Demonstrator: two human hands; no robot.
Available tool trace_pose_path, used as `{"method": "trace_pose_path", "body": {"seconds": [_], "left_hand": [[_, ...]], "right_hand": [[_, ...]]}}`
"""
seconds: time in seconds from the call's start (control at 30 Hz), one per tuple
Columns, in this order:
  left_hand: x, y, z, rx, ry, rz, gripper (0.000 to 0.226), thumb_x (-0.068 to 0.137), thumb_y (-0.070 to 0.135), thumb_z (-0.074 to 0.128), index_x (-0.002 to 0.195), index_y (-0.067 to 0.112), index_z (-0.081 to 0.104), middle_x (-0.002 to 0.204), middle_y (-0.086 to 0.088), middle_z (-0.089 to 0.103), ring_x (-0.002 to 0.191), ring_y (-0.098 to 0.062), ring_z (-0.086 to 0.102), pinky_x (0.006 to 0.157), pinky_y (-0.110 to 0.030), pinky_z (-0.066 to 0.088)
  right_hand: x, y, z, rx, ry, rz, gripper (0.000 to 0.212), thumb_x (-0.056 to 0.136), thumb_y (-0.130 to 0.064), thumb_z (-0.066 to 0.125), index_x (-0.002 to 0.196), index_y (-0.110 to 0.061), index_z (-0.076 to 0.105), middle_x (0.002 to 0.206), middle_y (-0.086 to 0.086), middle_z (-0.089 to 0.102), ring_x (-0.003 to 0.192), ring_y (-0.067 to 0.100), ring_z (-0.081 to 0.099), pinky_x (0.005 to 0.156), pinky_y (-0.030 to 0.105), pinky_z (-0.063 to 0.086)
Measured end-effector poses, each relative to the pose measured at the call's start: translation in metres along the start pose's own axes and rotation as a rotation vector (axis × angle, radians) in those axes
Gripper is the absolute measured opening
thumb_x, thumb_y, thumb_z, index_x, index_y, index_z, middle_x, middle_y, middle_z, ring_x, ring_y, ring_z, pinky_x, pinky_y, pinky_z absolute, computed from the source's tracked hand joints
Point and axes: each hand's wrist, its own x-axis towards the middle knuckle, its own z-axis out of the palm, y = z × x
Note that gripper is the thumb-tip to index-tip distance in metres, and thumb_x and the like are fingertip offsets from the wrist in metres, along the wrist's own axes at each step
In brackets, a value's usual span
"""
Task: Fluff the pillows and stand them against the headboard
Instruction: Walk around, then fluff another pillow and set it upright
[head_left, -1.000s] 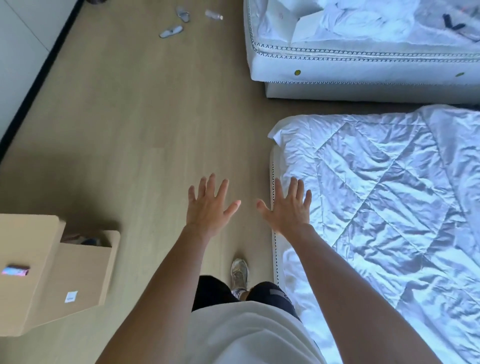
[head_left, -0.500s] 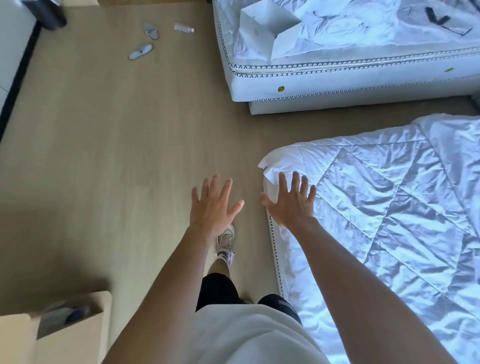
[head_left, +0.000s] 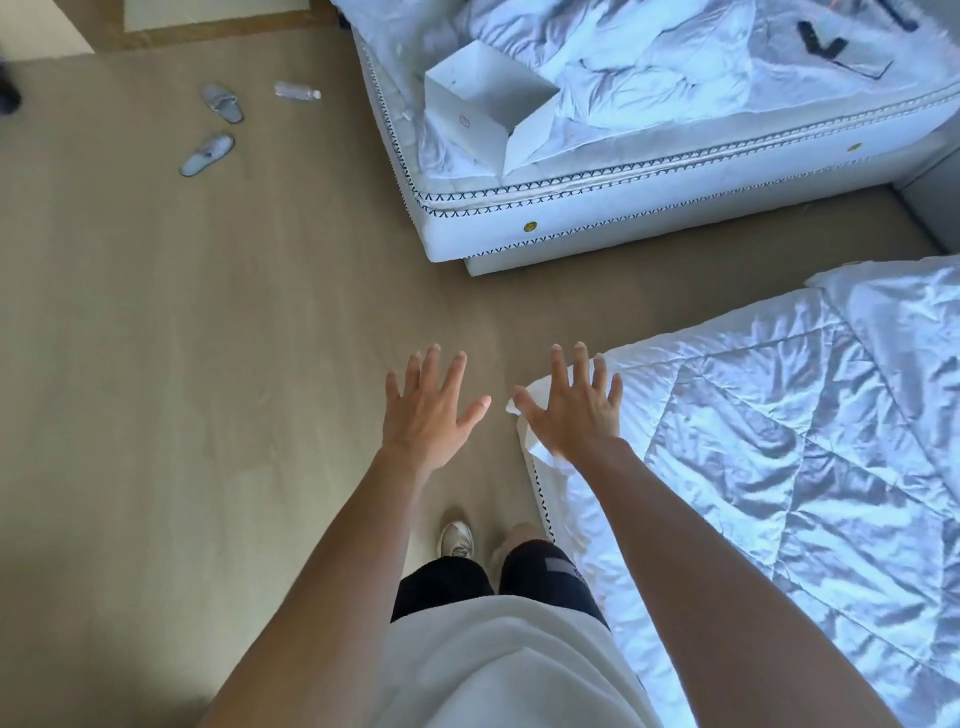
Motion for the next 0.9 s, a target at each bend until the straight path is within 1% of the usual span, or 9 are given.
{"method": "trace_pose_path", "body": {"seconds": [0.17,0.33,0.43,0.63,0.9], "left_hand": [[0.07,0.01,-0.017,-0.013,-0.008,0.042,0.075,0.098,0.068,0.031,0.159,0.026,0.021,0.167,-0.013,0.016,0.153,-0.034,0.016,0.12,-0.059,0.019],[0.159,0.039,-0.041,0.024,-0.011,0.151,0.076,0.099,0.068,0.029,0.16,0.026,0.016,0.169,-0.011,0.008,0.155,-0.034,0.011,0.122,-0.059,0.014],[0.214,0.057,-0.055,0.057,-0.018,0.185,0.076,0.099,0.069,0.028,0.16,0.026,0.014,0.169,-0.01,0.007,0.155,-0.034,0.01,0.123,-0.058,0.014],[0.308,0.1,-0.079,0.122,-0.002,0.273,0.076,0.098,0.069,0.03,0.159,0.023,0.02,0.165,-0.01,0.018,0.15,-0.034,0.021,0.12,-0.058,0.02],[0.403,0.152,-0.097,0.149,-0.105,0.378,0.075,0.099,0.069,0.027,0.16,0.026,0.014,0.168,-0.01,0.012,0.154,-0.033,0.013,0.122,-0.056,0.011]], "right_hand": [[0.06,0.002,-0.017,0.003,-0.007,0.046,0.088,0.093,-0.075,0.029,0.16,-0.021,0.01,0.167,0.011,0.007,0.153,0.037,0.005,0.122,0.058,0.008],[0.135,0.015,-0.039,0.027,0.032,0.103,0.088,0.092,-0.075,0.028,0.16,-0.02,0.013,0.166,0.011,0.01,0.153,0.036,0.007,0.123,0.057,0.007],[0.181,0.027,-0.056,0.063,0.041,0.15,0.088,0.092,-0.075,0.027,0.16,-0.021,0.013,0.167,0.011,0.009,0.153,0.035,0.006,0.123,0.056,0.006],[0.257,0.072,-0.089,0.094,0.028,0.268,0.089,0.092,-0.076,0.026,0.16,-0.022,0.011,0.167,0.01,0.007,0.153,0.034,0.003,0.123,0.055,0.003],[0.323,0.124,-0.117,0.145,0.055,0.411,0.089,0.091,-0.076,0.027,0.159,-0.021,0.012,0.166,0.013,0.008,0.152,0.035,0.004,0.122,0.056,0.005]]}}
